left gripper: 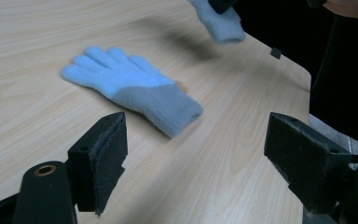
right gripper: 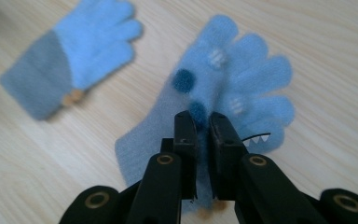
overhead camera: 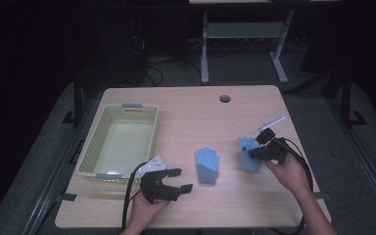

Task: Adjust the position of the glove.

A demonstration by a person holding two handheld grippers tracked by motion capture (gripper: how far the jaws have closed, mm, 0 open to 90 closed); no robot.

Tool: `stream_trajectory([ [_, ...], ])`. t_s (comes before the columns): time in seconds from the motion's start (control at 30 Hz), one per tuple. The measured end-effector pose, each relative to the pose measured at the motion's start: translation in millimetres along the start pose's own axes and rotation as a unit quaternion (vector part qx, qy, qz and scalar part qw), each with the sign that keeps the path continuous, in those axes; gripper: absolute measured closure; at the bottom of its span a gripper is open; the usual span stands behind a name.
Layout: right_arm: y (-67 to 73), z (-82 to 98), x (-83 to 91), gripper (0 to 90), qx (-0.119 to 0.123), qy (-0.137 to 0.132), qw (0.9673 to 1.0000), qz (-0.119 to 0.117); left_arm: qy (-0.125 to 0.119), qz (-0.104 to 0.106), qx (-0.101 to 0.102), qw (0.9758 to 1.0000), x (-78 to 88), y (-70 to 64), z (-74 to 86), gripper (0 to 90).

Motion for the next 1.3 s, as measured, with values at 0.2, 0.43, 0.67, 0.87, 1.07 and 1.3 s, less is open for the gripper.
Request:
stream_trajectory([
  [0.2, 20.7, -15.9, 0.5, 82.9, 0.03, -0.003, 0.9994, -0.015, -0.001, -0.002, 0.0, 1.0, 1.0, 1.4, -0.3, 20.9],
  [0.43, 36.7, -29.6, -0.3, 82.8, 0.043, -0.007, 0.9984, -0.034, -0.004, -0.003, -0.001, 1.0, 2.5, 1.6, -1.5, 21.0],
  [0.67, 45.9, -37.9, -3.5, 82.8, 0.05, -0.008, 0.9976, -0.047, -0.005, -0.005, 0.0, 1.0, 3.1, 2.8, -1.4, 21.1],
  [0.87, 59.0, -43.9, -10.3, 82.7, 0.061, -0.001, 0.9968, -0.053, -0.003, -0.005, 0.002, 1.0, 3.4, 4.5, -0.6, 21.1],
  [1.07, 67.8, -48.6, -17.2, 82.6, 0.069, 0.004, 0.9959, -0.059, -0.008, -0.006, 0.002, 0.9999, 4.9, 4.7, -1.9, 21.2],
  [1.3, 79.7, -55.3, -25.9, 82.5, 0.077, 0.008, 0.9945, -0.07, -0.011, -0.008, 0.007, 0.9999, 6.5, 7.0, -2.0, 21.3],
])
Point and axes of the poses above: each handheld gripper's, and its own axes: x roughly backward along the jaws, z roughly out of its underside, y roughly to its left, the point moved 5 cm from there along -x, roughly forward along the jaws, and after that the axes turned 1 degree about -z, right-handed, at the moved point
